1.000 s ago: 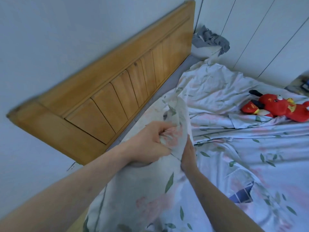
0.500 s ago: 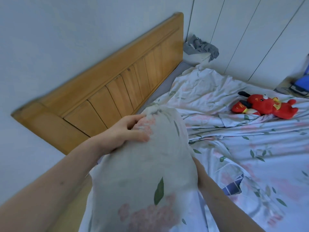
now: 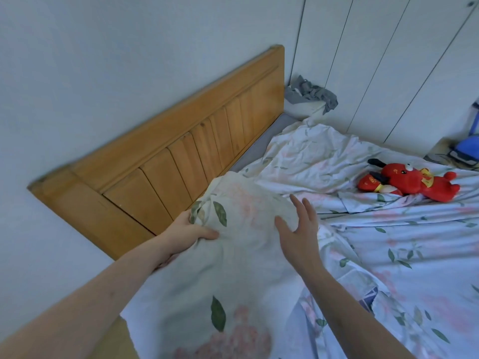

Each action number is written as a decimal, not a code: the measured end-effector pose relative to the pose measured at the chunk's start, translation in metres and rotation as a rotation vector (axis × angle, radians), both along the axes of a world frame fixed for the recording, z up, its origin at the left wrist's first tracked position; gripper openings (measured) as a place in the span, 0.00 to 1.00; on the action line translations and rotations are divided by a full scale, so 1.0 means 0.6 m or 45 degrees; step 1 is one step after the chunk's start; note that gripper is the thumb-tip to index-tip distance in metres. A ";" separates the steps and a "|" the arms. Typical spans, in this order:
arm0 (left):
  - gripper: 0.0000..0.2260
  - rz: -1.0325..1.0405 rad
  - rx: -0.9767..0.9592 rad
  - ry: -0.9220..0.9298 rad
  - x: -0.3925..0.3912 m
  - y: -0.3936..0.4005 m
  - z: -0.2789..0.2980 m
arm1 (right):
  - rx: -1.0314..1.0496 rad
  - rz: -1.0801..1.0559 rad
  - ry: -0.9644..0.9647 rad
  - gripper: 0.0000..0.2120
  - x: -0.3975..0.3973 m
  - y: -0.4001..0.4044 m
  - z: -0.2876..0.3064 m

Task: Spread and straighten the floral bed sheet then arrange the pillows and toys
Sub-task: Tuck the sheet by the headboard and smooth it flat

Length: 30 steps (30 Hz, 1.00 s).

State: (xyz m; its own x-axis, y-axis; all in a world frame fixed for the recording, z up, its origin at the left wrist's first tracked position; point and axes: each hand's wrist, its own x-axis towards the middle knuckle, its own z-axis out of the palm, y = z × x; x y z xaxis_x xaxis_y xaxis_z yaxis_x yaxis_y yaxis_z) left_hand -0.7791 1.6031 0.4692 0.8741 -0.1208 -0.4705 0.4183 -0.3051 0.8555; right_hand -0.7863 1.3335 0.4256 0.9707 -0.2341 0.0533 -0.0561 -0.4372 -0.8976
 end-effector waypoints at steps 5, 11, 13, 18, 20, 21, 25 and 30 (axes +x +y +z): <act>0.22 -0.112 -0.326 -0.126 -0.024 -0.046 0.024 | 0.126 0.348 -0.201 0.21 -0.007 0.051 0.036; 0.20 -0.274 -0.341 -0.229 -0.020 -0.064 0.040 | 0.248 0.327 0.449 0.23 -0.018 0.029 -0.072; 0.20 -0.233 -0.307 -0.251 -0.011 -0.056 0.039 | 0.195 0.172 0.526 0.25 -0.014 0.007 -0.078; 0.19 -0.084 -0.306 -0.240 0.010 -0.065 0.031 | 0.313 0.219 -0.267 0.24 -0.007 0.048 0.015; 0.21 -0.010 -0.377 -0.210 0.017 -0.083 0.028 | 0.176 0.380 -0.423 0.25 -0.013 0.082 0.020; 0.22 0.050 -0.442 -0.182 0.023 -0.090 0.028 | 0.105 0.407 -0.421 0.26 -0.018 0.092 0.007; 0.22 0.185 -0.619 -0.106 0.030 -0.104 0.027 | 0.067 0.270 -0.023 0.25 -0.044 0.070 -0.091; 0.29 0.274 -0.590 -0.109 0.036 -0.090 0.034 | 0.128 0.045 0.537 0.25 -0.073 0.012 -0.146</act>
State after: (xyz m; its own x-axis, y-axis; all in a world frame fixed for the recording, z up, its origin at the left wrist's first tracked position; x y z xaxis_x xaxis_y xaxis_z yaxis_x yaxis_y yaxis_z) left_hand -0.7575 1.5492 0.4896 0.9351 -0.1131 -0.3360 0.3526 0.1993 0.9143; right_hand -0.8298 1.3408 0.3379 0.9103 -0.1840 -0.3709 -0.4135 -0.3572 -0.8375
